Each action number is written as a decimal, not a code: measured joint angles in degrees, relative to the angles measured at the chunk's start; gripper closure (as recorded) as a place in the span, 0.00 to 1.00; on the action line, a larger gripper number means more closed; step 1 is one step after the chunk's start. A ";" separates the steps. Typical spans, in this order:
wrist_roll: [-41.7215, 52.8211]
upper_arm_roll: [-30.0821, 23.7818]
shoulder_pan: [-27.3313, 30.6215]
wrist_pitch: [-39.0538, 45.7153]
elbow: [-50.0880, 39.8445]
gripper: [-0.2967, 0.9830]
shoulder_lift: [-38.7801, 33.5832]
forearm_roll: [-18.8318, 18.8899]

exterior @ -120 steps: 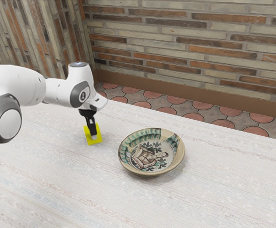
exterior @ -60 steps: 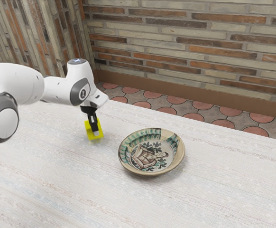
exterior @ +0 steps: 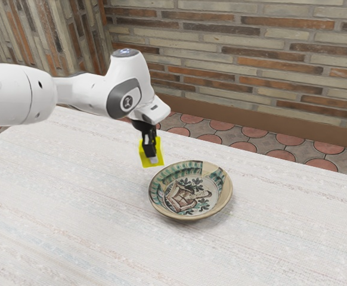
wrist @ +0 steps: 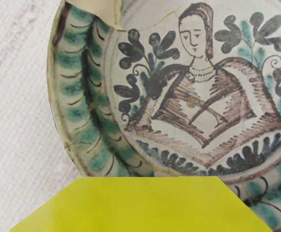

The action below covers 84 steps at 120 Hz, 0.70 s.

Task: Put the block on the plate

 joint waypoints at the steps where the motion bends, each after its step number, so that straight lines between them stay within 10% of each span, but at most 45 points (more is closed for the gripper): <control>1: -0.01 0.00 -0.17 -0.10 0.01 0.46 0.01 -0.07; 84: -0.96 -0.27 -7.42 -1.79 6.55 0.34 11.97 -4.42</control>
